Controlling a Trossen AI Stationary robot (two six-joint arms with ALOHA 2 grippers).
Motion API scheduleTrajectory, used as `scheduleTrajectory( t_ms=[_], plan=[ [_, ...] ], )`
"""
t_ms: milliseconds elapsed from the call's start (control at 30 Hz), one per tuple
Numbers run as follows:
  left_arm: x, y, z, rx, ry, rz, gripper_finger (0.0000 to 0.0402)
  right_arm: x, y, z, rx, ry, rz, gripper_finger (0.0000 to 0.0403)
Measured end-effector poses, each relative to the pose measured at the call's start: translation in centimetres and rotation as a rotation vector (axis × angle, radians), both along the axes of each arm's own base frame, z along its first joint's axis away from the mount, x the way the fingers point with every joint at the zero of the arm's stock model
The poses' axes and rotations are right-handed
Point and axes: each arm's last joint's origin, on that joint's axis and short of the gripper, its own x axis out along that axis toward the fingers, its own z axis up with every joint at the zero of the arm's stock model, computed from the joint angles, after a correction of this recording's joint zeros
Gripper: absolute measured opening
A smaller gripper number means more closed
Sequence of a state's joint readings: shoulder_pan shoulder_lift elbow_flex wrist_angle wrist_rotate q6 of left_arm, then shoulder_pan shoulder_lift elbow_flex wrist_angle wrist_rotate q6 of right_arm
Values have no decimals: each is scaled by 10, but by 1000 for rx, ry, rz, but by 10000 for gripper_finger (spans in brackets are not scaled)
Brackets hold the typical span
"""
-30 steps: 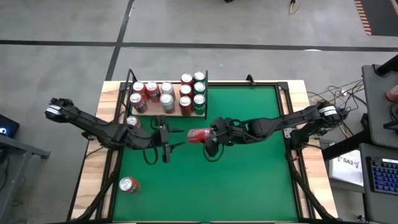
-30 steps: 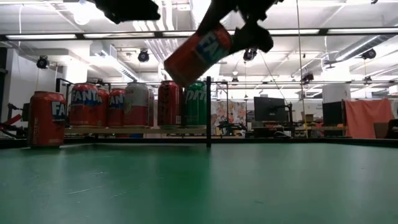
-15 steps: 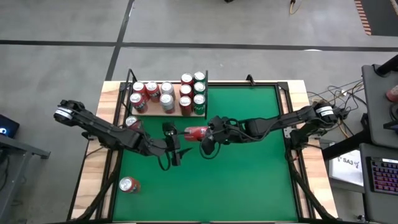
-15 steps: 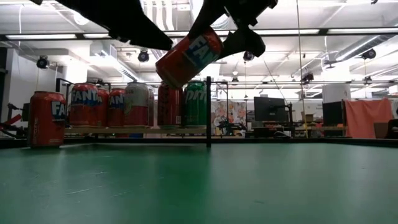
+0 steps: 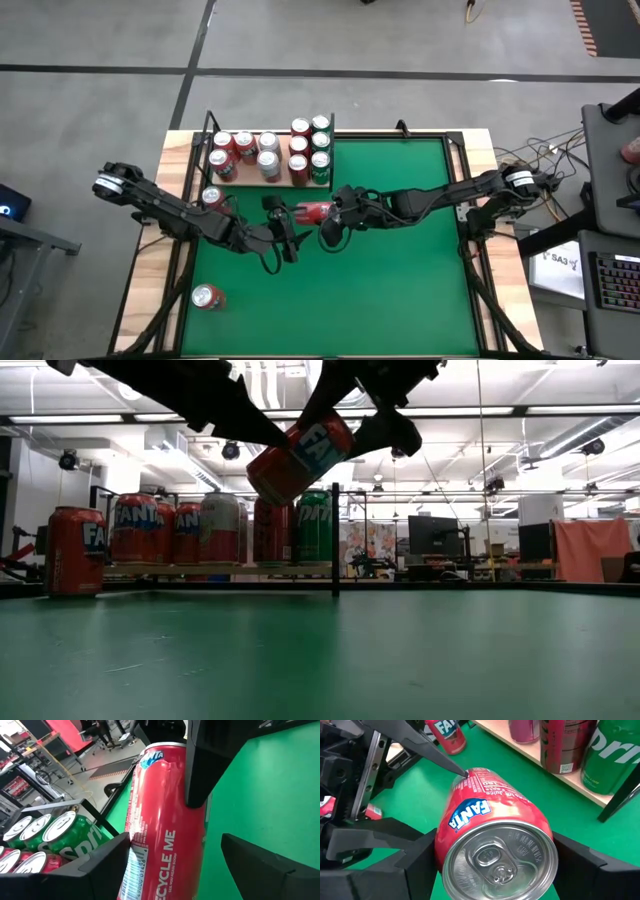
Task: Place canned beverage on shelf
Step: Put the red soda can on the shelf aligned with the other red soda can
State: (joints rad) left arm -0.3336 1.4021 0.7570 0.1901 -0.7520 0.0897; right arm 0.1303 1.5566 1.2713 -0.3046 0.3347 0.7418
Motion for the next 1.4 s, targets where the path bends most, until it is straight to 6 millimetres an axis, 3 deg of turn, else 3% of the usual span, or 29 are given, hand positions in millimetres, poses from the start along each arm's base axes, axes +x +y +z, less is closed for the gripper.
scheduleTrajectory(
  t_ms=[133,533,767,1400],
  plan=[
    [0,0,0,1,2,-2,306,0,0,0,-6,-1,1,290],
    [0,0,-2,37,26,0,384,2,0,3,19,-43,-17,290],
    [-1,4,-1,104,23,93,387,7,0,4,24,-85,-21,290],
    [2,15,0,97,19,133,382,10,-5,7,1,-125,-25,290]
  ],
)
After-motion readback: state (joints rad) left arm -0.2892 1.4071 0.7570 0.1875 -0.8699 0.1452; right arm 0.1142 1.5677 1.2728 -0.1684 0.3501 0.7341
